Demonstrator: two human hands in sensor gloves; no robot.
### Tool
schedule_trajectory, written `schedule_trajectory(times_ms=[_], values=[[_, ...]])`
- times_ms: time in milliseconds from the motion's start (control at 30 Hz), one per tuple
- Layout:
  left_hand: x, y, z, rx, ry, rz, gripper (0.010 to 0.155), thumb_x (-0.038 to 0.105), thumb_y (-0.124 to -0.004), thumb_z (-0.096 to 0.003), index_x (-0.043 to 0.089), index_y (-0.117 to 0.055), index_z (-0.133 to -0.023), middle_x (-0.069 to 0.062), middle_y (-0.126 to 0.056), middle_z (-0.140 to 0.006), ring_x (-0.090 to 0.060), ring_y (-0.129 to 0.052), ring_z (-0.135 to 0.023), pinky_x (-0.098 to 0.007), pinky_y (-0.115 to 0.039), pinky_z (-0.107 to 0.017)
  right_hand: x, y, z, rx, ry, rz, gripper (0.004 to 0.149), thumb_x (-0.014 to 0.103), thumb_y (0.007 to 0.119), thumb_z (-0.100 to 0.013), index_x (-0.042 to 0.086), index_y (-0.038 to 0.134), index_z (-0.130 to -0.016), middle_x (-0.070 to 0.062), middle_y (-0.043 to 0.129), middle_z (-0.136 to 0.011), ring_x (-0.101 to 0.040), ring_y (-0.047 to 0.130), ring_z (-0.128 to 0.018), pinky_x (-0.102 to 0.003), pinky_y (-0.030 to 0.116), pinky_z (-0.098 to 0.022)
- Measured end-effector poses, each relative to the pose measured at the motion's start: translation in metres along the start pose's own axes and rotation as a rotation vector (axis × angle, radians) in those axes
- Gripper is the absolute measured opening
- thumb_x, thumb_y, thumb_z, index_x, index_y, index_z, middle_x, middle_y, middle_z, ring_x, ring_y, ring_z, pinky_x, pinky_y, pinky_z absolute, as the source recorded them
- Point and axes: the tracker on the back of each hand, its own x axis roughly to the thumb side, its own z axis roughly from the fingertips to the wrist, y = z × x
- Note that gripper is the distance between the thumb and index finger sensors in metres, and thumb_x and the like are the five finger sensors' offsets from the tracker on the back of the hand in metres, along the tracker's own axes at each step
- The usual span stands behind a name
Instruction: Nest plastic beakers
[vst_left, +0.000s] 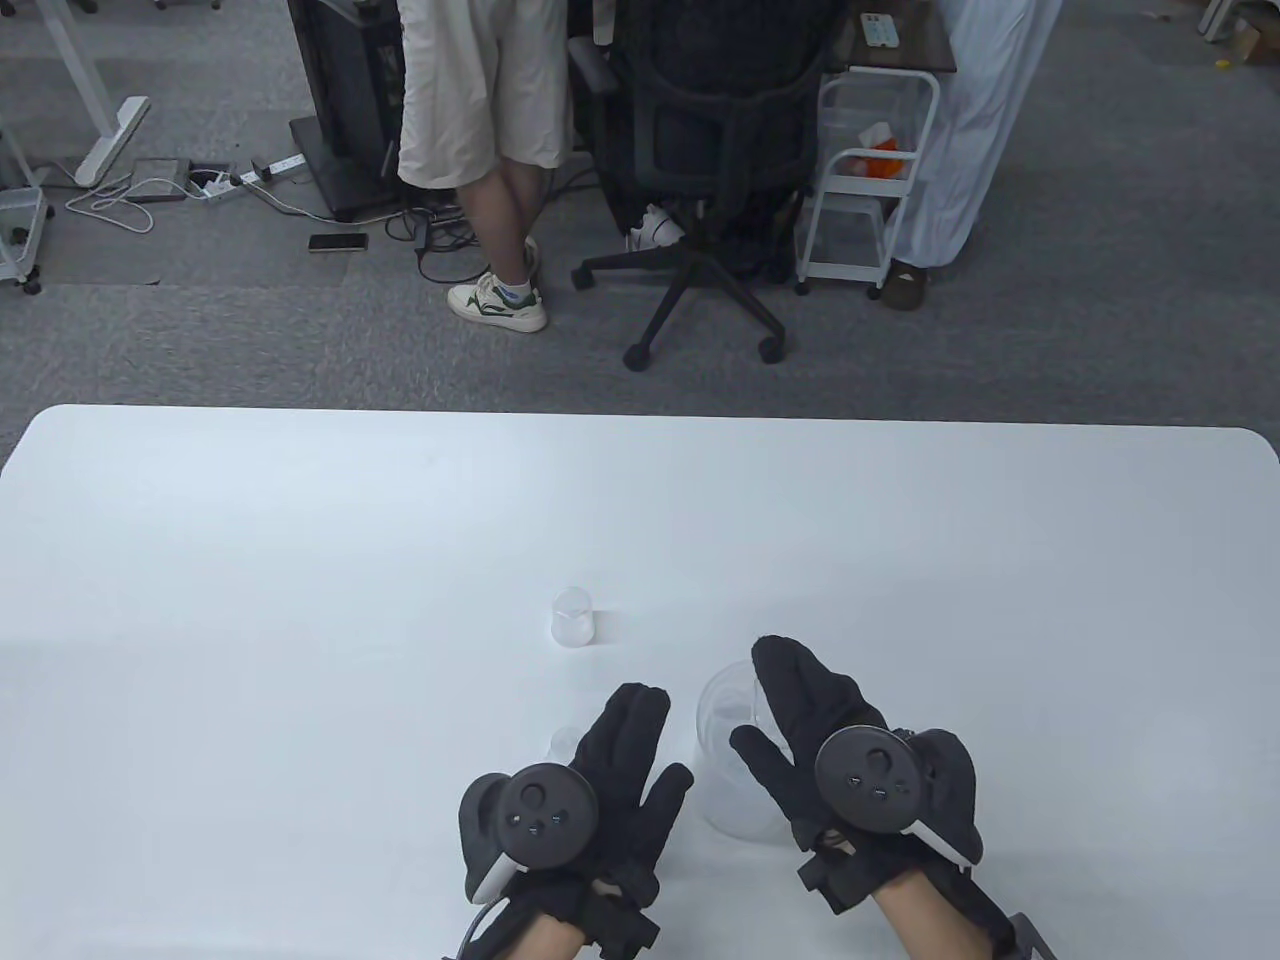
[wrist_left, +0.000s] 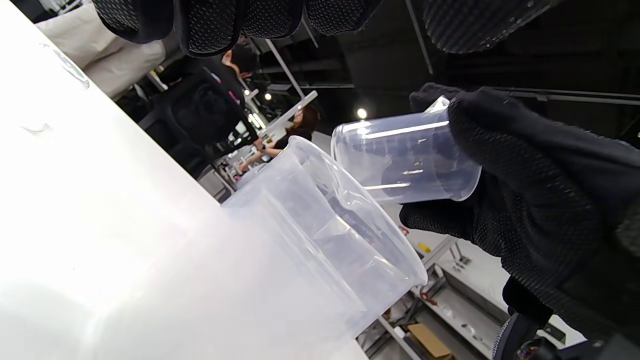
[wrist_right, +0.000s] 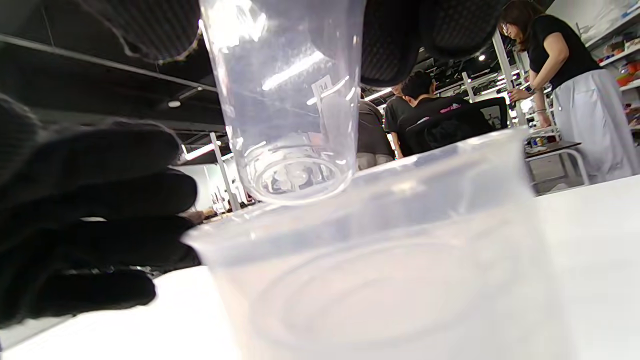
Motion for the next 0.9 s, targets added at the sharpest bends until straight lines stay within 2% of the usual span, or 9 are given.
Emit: schedule_trajectory(times_ms=[400, 500, 700, 900], values=[[0.0, -0.001, 0.001, -0.02, 0.007, -0.003, 0.07, 0.051, -0.059, -0.049, 0.014, -0.042, -0.106, -0.022, -0.041, -0.111, -0.055, -0.057, -0.099, -0.064, -0.058, -0.066, -0.009, 0.019, 0.0, 0.078, 0.021, 0.071, 0.072, 0.05, 0.075, -0.049, 0.014, 0.046, -0.105, -0.015, 0.059, -0.112, -0.041, 0.069, -0.091, -0.057, 0.06, -0.065], [-0.001, 0.0, 0.001, -0.02, 0.011, -0.006, 0.07, 0.051, -0.059, -0.0491, 0.014, -0.042, -0.106, -0.022, -0.04, -0.111, -0.055, -0.057, -0.099, -0.064, -0.058, -0.066, -0.012, 0.021, 0.0, 0.098, 0.026, 0.065, 0.074, 0.053, 0.073, -0.049, 0.015, 0.044, -0.105, -0.016, 0.053, -0.114, -0.044, 0.062, -0.095, -0.059, 0.056, -0.067], [-0.002, 0.005, 0.0, -0.012, 0.024, -0.008, 0.069, 0.051, -0.06, -0.0492, 0.017, -0.043, -0.107, -0.022, -0.039, -0.112, -0.055, -0.055, -0.1, -0.064, -0.057, -0.067, -0.021, 0.014, 0.01, 0.026, 0.001, -0.031, 0.075, 0.055, 0.072, -0.049, 0.014, 0.043, -0.105, -0.018, 0.05, -0.115, -0.046, 0.06, -0.096, -0.059, 0.056, -0.066], [0.0, 0.023, -0.009, 0.01, 0.055, -0.048, 0.07, 0.052, -0.063, -0.0491, 0.018, -0.045, -0.107, -0.02, -0.038, -0.112, -0.054, -0.054, -0.101, -0.064, -0.057, -0.067, -0.039, 0.006, 0.033, -0.049, 0.001, -0.274, 0.077, 0.057, 0.072, -0.048, 0.014, 0.043, -0.105, -0.018, 0.05, -0.115, -0.046, 0.06, -0.097, -0.059, 0.057, -0.066]])
